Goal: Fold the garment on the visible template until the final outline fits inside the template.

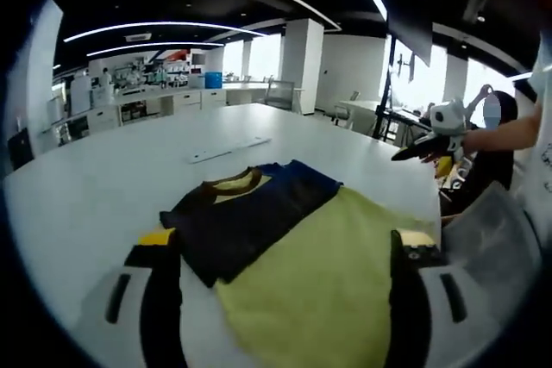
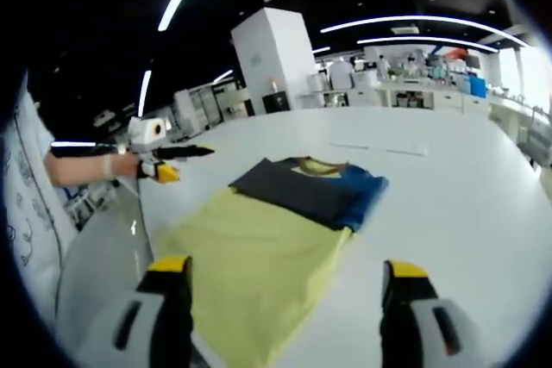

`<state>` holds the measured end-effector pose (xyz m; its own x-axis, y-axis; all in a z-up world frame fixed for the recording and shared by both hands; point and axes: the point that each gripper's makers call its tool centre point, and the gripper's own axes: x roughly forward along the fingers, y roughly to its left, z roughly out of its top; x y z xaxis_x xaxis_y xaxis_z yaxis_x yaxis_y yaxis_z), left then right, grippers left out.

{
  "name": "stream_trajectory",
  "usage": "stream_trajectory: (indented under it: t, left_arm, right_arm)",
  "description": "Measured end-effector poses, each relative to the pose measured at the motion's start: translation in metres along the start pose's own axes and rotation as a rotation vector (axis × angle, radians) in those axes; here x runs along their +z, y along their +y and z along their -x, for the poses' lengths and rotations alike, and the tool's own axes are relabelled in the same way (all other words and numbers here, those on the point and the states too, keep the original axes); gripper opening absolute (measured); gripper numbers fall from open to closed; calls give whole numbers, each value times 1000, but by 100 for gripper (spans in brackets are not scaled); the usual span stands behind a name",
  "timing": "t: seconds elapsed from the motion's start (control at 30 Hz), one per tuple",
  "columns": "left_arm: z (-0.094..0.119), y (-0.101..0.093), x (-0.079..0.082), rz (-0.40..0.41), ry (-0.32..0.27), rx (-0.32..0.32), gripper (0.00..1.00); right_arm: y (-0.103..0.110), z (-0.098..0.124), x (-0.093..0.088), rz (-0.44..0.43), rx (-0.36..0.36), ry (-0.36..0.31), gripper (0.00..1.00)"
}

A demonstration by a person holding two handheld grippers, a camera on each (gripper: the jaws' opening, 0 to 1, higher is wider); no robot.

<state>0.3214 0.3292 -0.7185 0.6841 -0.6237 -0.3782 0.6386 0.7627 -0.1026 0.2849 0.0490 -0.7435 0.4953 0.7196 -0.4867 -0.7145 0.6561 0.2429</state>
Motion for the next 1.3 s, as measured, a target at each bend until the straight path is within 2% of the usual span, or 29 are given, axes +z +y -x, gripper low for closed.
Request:
stream_trajectory:
  t: [0.33, 0.43, 0.5, 0.53, 0.6, 0.73, 0.8, 0.87, 0.9, 1.03, 1.13, 1.23, 1.3]
  left_arm:
    - [24, -5, -20, 12, 37, 20, 99]
    - [34, -5, -30, 18, 65, 18, 96]
    - [41, -6, -39, 16, 84, 11, 92]
    - [43, -8, -42, 20, 87, 7, 92]
    - [48, -13, -51, 42, 112, -5, 90]
    - [60, -19, -70, 92, 142, -21, 76]
    - [66, -18, -79, 114, 149, -27, 72]
    - [69, -29, -84, 123, 161, -24, 69]
    - [71, -29, -88, 131, 172, -25, 68]
    - [81, -30, -108, 180, 207, -21, 53]
    - [88, -31, -124, 201, 249, -20, 49]
    - [95, -37, -139, 238, 300, -36, 40]
    - [98, -37, -148, 269, 329, -31, 37]
  right_arm:
    - [-2, 5, -15, 6, 9, 27, 89]
    - [1, 8, -26, 15, 15, 66, 84]
    - [11, 12, -40, 14, 49, 128, 76]
    - [10, 12, -48, 47, 43, 157, 76]
    - [15, 13, -58, 54, 51, 188, 76]
    - [21, 17, -78, 27, 73, 229, 73]
    - [25, 18, -86, 7, 79, 253, 71]
    - [26, 20, -93, 3, 81, 267, 67]
    - [26, 21, -97, -4, 83, 280, 65]
    - [31, 23, -112, -41, 108, 320, 60]
    - [35, 24, -121, -56, 113, 346, 58]
    - [40, 25, -128, -100, 143, 369, 48]
    - [44, 25, -130, -109, 153, 374, 42]
